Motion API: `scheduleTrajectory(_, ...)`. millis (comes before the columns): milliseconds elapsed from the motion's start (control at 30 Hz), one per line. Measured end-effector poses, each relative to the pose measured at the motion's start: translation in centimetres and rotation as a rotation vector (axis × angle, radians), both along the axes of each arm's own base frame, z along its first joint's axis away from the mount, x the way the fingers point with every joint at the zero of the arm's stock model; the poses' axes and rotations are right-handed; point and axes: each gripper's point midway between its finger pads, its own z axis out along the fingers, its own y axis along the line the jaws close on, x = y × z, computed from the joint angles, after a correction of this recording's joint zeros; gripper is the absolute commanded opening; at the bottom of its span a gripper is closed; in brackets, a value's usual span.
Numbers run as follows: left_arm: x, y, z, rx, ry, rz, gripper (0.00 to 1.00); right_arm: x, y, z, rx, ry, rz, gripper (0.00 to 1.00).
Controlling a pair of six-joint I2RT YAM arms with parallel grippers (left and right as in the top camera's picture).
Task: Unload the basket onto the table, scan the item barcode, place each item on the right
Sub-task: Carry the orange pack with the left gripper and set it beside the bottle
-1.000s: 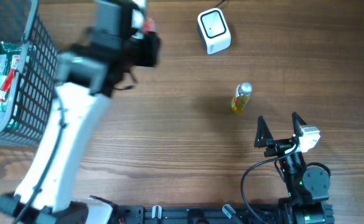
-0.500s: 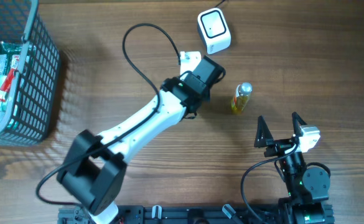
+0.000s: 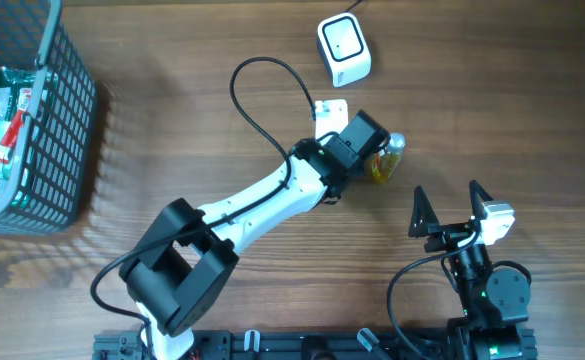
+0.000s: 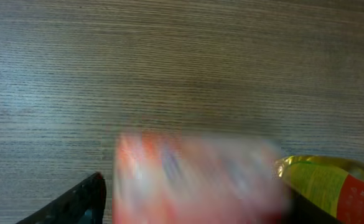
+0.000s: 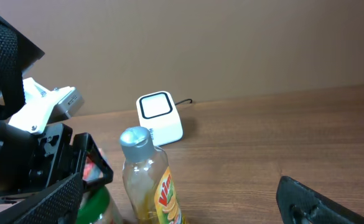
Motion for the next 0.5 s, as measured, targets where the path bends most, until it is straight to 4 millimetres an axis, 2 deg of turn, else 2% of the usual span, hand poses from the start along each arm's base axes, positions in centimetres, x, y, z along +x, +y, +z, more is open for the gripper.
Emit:
scheduleTrajectory(167,0.0,0.0,-0.2,0.001,0.003,0.003,0.89,0.0,0.0,0.0,0.0,0.0,0.0,1.0)
scheduleTrajectory(267,0.0,0.0,-0.2,0.002,0.003,0.004,0.93,0.0,0.0,0.0,0.0,0.0,0.0,1.0)
scheduleTrajectory(367,0.1,0.0,0.1,-0.005,-0.003,0.003,0.89,0.0,0.0,0.0,0.0,0.0,0.0,1.0)
scheduleTrajectory(433,0.2,-0.1,1.2,-0.014,-0.026,-0.01,0.89,0.0,0.0,0.0,0.0,0.0,0.0,1.0)
scheduleTrajectory(500,0.7,0.4,3.8,-0.016,-0.084,-0.029,0.89,0.0,0.0,0.0,0.0,0.0,0.0,1.0)
